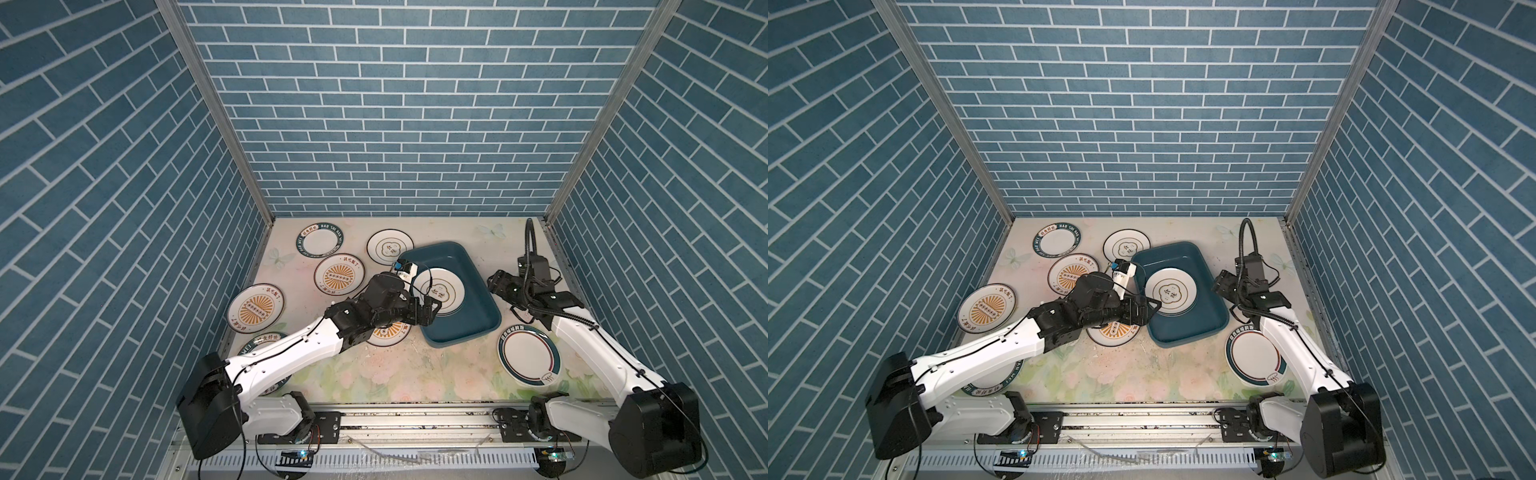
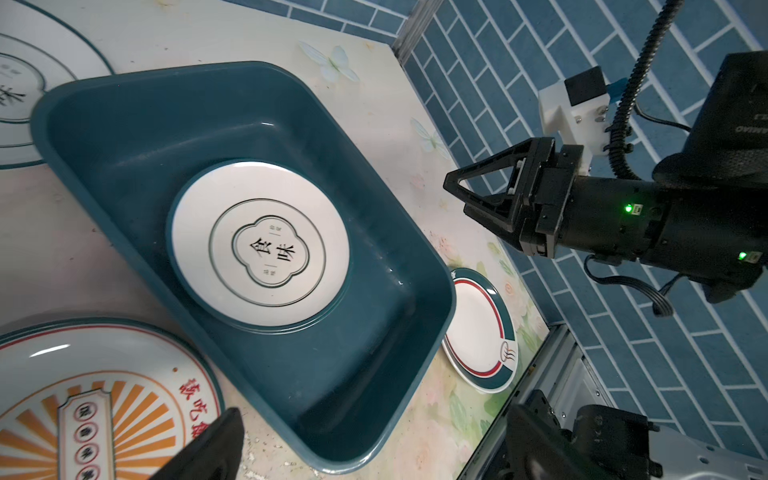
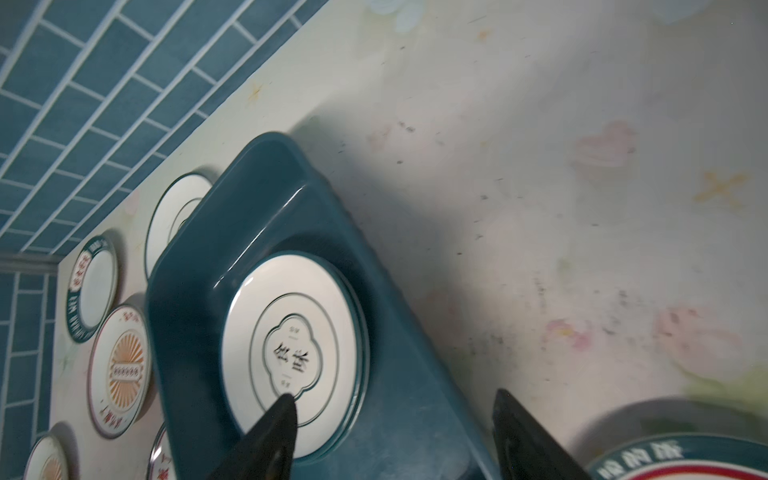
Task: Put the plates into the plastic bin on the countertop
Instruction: 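Reach the right gripper to the red-and-green-rimmed plate near the table edge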
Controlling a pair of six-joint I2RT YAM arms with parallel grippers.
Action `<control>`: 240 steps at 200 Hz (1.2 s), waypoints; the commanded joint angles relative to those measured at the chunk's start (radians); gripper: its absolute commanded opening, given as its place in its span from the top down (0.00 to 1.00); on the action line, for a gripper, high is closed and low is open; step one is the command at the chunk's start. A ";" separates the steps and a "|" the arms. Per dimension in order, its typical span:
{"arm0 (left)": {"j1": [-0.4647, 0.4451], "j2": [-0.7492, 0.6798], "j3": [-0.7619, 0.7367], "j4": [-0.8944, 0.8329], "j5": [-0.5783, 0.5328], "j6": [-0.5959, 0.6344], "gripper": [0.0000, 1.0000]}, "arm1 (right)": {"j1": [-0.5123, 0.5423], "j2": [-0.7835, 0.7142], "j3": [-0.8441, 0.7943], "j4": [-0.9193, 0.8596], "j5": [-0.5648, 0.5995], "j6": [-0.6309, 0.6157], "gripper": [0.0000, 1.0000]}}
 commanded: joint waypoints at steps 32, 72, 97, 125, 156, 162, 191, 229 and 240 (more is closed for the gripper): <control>-0.086 0.123 0.092 0.060 0.068 0.081 0.00 | -0.224 -0.210 -0.116 -0.207 0.010 0.032 0.24; -0.169 0.227 0.162 0.052 0.085 0.149 0.00 | -0.327 -0.297 -0.141 -0.393 -0.004 0.053 0.23; -0.184 0.277 0.188 0.056 0.107 0.158 0.00 | -0.407 -0.373 -0.177 -0.507 0.083 0.085 0.22; -0.184 0.300 0.208 0.035 0.111 0.185 0.00 | -0.500 -0.504 -0.231 -0.576 0.096 0.096 0.20; -0.184 0.298 0.234 -0.004 0.111 0.227 0.00 | -0.537 -0.500 -0.275 -0.594 0.079 0.149 0.20; -0.184 0.298 0.241 -0.010 0.113 0.234 0.00 | -0.542 -0.495 -0.290 -0.589 0.086 0.159 0.20; -0.185 0.300 0.243 -0.008 0.120 0.240 0.00 | -0.581 -0.466 -0.339 -0.566 0.147 0.197 0.19; -0.184 0.327 0.244 0.020 0.145 0.219 0.01 | -0.614 -0.465 -0.359 -0.553 0.181 0.219 0.19; -0.184 0.332 0.244 0.033 0.143 0.213 0.00 | -0.617 -0.466 -0.375 -0.526 0.159 0.217 0.19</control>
